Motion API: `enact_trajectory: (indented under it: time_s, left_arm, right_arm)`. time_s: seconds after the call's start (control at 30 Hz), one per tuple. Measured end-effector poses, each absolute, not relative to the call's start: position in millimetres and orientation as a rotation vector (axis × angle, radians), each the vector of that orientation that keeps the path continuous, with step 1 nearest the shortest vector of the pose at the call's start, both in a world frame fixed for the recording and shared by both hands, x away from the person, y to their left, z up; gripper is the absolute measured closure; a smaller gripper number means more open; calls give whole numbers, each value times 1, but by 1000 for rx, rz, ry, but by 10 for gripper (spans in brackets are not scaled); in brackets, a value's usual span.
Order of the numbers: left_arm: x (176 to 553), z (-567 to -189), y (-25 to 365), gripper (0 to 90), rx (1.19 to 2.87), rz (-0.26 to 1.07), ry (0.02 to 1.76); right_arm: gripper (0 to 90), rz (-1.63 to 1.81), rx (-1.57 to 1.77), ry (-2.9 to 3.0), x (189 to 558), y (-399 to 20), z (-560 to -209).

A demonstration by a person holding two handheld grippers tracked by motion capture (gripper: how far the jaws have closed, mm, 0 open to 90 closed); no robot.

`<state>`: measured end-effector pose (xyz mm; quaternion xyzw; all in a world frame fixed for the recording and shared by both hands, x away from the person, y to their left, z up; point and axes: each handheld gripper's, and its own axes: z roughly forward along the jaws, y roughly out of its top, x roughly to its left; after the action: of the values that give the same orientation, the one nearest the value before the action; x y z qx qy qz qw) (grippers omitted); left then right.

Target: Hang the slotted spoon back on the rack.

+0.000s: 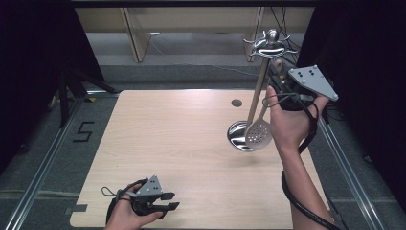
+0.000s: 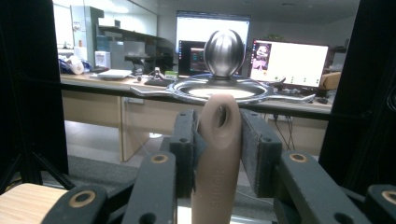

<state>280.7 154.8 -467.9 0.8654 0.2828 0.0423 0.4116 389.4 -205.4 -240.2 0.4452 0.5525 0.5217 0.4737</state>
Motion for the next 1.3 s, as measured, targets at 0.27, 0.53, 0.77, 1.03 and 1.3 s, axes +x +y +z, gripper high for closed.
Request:
enact_trajectory:
  time_s: [0.27, 0.53, 0.77, 1.03, 1.3]
  left_arm:
    - [282, -468, 155, 613, 2189, 113, 681]
    - [282, -468, 155, 613, 2191, 111, 677]
    - [282, -468, 156, 613, 2191, 110, 678]
    - [281, -468, 155, 613, 2196, 106, 700]
    - [280, -468, 155, 614, 2186, 93, 707]
  right_arm:
    - [687, 1270, 1090, 1348, 392, -204, -239]
    - [687, 1268, 1107, 1361, 395, -202, -238]
    - [686, 1257, 1104, 1363, 399, -202, -238]
    - [686, 1244, 1100, 1368, 401, -202, -237]
    - [676, 1252, 1121, 1367, 405, -200, -238]
